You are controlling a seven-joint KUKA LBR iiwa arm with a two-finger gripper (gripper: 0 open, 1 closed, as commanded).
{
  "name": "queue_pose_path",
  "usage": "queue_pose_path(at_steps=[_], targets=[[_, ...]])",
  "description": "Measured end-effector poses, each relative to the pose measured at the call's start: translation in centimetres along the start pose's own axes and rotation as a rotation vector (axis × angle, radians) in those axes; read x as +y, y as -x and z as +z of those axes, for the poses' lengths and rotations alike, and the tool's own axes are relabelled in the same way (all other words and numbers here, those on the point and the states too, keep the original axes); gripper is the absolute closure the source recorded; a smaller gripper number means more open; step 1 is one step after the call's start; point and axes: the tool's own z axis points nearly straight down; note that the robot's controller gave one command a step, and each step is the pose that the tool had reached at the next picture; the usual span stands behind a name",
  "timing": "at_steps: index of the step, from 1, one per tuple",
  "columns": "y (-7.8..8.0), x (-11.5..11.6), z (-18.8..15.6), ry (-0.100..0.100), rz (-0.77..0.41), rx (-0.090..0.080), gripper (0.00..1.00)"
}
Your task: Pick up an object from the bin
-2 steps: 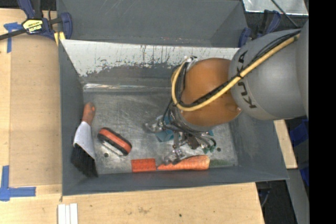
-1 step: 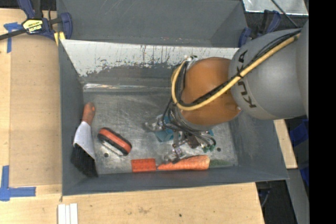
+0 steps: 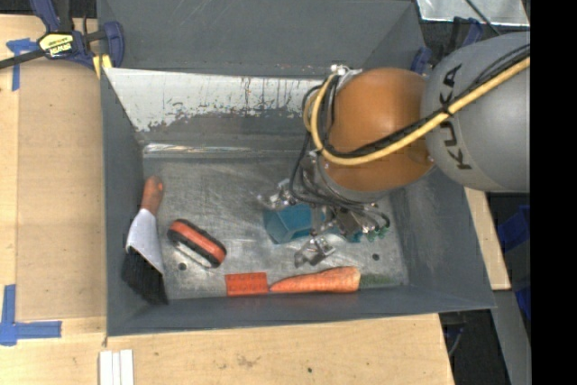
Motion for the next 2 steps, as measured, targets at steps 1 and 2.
queue_pose_path(at_steps=[1, 2], targets=[[3.2, -2.3, 1.2, -0.007, 0.061, -0.022, 0.00], [4.7, -3.9, 4.9, 0.003, 0.085, 0.004, 0.00]])
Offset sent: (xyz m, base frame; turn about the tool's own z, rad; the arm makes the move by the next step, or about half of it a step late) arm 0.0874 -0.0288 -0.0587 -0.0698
